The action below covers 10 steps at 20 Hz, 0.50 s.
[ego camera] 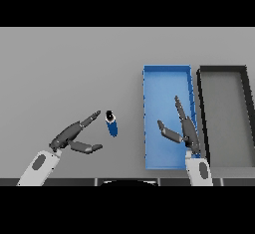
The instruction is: Pick up the blue pipe and place it into the blue bin.
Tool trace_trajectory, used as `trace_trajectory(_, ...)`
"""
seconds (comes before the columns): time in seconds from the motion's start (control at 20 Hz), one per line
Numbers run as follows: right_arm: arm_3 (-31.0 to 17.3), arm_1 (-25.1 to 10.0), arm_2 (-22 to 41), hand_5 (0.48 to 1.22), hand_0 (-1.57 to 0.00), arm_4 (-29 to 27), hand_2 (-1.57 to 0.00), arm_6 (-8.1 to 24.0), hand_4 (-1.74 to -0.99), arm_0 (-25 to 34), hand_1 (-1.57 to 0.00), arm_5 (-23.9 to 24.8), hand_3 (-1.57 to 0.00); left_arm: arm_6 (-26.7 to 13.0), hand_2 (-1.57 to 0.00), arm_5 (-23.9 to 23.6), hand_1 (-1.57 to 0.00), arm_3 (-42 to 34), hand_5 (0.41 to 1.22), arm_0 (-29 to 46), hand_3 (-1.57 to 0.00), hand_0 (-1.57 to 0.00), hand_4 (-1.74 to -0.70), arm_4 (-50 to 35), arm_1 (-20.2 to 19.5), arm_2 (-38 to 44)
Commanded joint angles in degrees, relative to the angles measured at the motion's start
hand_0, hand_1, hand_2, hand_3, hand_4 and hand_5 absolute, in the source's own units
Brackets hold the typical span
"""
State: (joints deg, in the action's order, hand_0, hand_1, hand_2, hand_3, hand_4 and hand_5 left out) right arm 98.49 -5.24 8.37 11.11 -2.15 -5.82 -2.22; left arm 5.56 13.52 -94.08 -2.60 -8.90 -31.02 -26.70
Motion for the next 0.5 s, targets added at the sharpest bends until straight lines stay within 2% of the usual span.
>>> trace_trajectory(0.0,-0.09,0.01,-0.04,0.621,0.0,0.09,0.0,0.07,-1.228,-0.04,0.0,0.09,0.0,-0.91,0.0,-0.13,0.0,0.73,0.463,-0.97,0.0,0.0,-1.19,0.19,1.07,-0.42)
trace_trajectory(0.1,0.33,0.2,0.14,0.623,0.0,0.44,0.0,0.46,-1.231,-0.03,0.0,0.41,0.0,-1.18,0.0,-0.61,0.0,2.67,0.467,-2.16,0.0,0.0,-1.2,1.37,3.41,-1.46)
trace_trajectory(0.2,0.82,-0.01,-0.04,0.621,0.0,0.51,0.0,-0.47,-1.229,-1.32,0.0,0.58,0.0,-2.39,0.0,-0.89,0.0,6.91,0.467,-3.97,0.0,0.0,-1.2,2.36,6.47,-2.2)
trace_trajectory(0.35,0.92,-0.01,-0.17,0.61,0.0,0.54,0.0,0.32,-1.212,-0.94,0.0,0.75,0.0,-1.42,0.0,0.17,0.0,10.82,0.469,-6.34,0.0,0.0,-1.19,1.73,9.37,-2.22)
trace_trajectory(0.45,1.3,-0.1,-0.23,0.606,0.0,0.19,0.0,0.81,-1.206,-1.27,0.0,0.45,0.0,-1.03,0.0,-0.91,0.0,12.56,0.459,-7.56,0.0,0.0,-1.15,4.56,11.45,-3.89)
